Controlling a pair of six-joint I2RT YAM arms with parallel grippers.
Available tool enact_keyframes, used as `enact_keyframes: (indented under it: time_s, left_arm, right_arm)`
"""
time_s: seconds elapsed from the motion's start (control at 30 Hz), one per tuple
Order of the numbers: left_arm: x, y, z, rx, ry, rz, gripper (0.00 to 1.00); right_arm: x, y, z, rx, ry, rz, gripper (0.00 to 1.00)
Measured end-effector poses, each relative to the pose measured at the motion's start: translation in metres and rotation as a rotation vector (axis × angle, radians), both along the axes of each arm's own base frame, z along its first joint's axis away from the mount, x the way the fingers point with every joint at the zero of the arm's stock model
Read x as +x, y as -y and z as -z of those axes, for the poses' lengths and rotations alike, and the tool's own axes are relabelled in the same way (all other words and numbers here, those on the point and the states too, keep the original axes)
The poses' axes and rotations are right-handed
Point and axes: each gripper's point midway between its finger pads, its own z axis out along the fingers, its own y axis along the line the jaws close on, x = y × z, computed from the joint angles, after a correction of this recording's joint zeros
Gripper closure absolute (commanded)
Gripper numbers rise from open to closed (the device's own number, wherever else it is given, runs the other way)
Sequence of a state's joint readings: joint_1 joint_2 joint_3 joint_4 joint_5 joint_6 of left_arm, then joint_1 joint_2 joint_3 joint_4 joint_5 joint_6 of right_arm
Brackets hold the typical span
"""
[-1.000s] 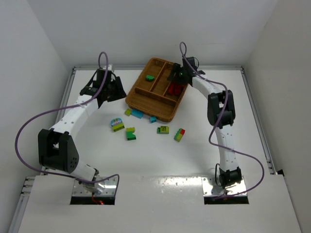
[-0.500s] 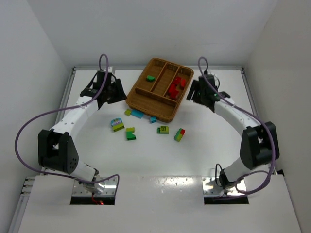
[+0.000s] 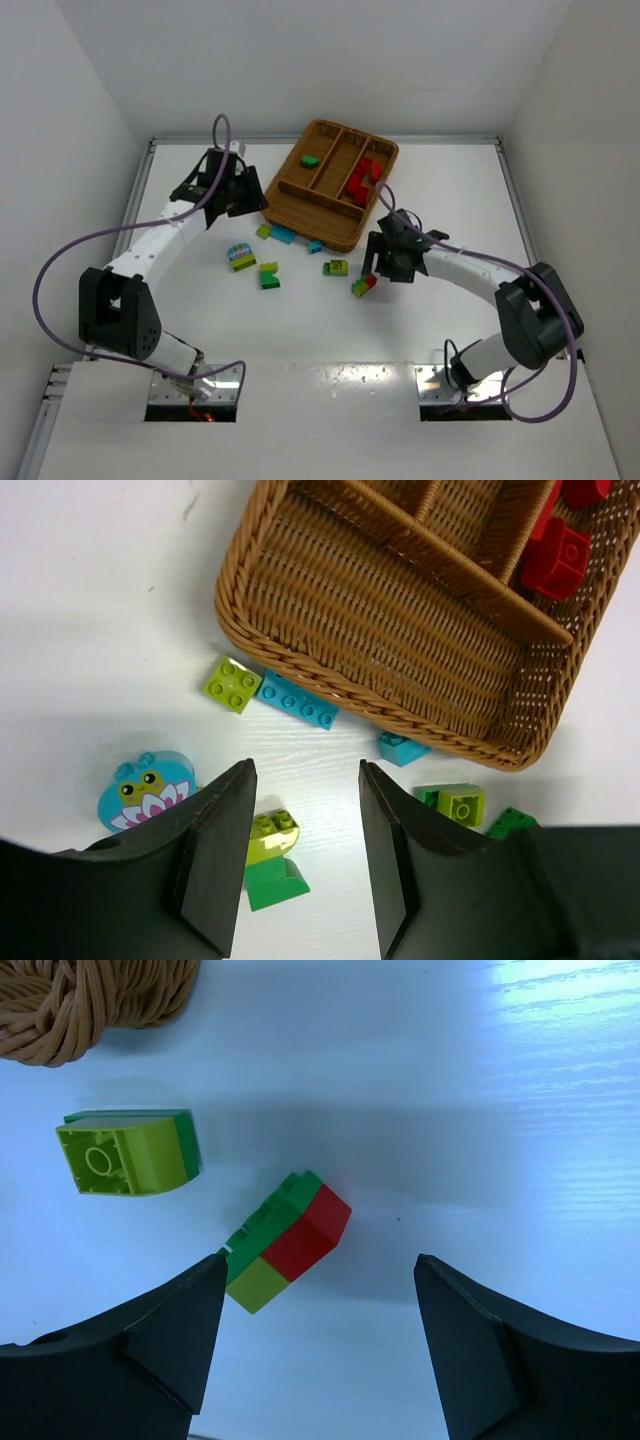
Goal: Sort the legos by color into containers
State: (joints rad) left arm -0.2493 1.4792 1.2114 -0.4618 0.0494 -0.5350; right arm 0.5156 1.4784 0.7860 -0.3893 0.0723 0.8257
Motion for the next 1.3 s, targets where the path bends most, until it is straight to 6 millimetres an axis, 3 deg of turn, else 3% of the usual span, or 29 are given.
enact_keyframes:
  time_s: [0.17,0.3,0.57,0.77,0.97,1.1,1.3]
  left_arm:
    - [-0.006,0.006,-0.001,-0.005,0.001,0.021,0.49]
    - [-0.006,0.006,0.000,-0.005,0.000,0.021,0.49]
    - [-0.008,0.007,0.004,-0.006,-0.010,0.024,0.49]
    - [-0.009,0.007,0.004,-0.008,-0.011,0.028,0.49]
    - [-0.009,0.008,0.004,-0.010,-0.011,0.030,0.49]
    - [-0.009,0.008,0.003,-0.010,-0.011,0.032,0.49]
    - [-0.010,0.010,0.004,-0.012,-0.012,0.037,0.49]
  right_arm:
    - [-0.003,-0.009,-0.001,0.014,0.001,-0.020,0.25]
    - [-0.004,-0.018,0.002,0.008,-0.014,-0.099,0.13]
    - [-0.018,-0.034,0.027,-0.037,-0.131,-0.178,0.12]
    - [-0.014,-0.026,0.036,-0.255,-0.130,-0.183,0.20]
    - [-0.012,-0.001,0.035,-0.405,-0.119,-0.156,0.24]
    - [-0.019,0.005,0.029,-0.315,-0.120,-0.127,0.21]
    - [-0.017,-0.005,0.021,-0.077,-0.101,-0.041,0.21]
